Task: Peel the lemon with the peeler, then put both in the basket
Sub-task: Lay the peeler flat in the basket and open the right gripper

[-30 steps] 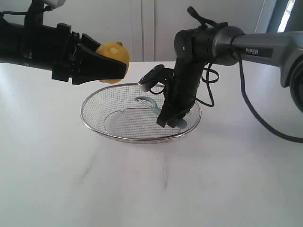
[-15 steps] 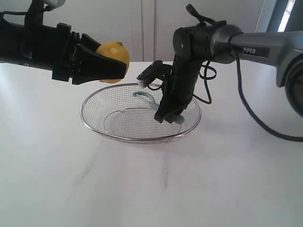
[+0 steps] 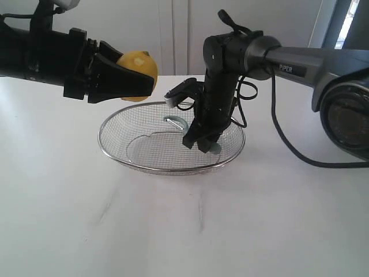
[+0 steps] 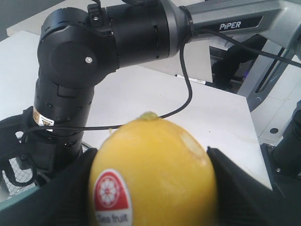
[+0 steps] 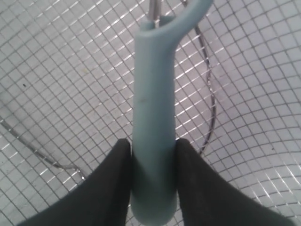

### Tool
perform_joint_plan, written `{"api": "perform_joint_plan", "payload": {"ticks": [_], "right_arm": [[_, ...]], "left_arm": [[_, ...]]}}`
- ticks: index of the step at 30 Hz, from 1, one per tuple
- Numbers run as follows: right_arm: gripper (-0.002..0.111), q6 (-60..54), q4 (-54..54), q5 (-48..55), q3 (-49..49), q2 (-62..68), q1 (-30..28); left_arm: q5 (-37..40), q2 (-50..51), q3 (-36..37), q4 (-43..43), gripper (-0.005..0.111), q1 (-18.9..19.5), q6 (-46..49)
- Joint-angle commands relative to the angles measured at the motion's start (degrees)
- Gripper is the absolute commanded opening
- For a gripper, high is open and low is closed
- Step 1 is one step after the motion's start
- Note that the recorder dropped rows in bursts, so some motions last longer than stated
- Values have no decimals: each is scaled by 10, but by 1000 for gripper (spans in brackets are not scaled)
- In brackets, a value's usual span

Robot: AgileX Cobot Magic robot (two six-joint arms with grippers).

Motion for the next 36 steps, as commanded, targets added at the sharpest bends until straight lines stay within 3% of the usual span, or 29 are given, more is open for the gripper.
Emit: {"api": "perform_joint_plan", "payload": {"ticks": [1,10,36], "right_arm": [[0,-65,1,1,-6,0,-3],[0,-82,0,-36,-6,1,-3],[0,-79,-4,-20,-6,16,-3]], "left_arm": [[9,-4,-1,-13,0,-2,0],[9,-4,-1,-13,0,-2,0],[9,-4,-1,-13,0,-2,0]]}}
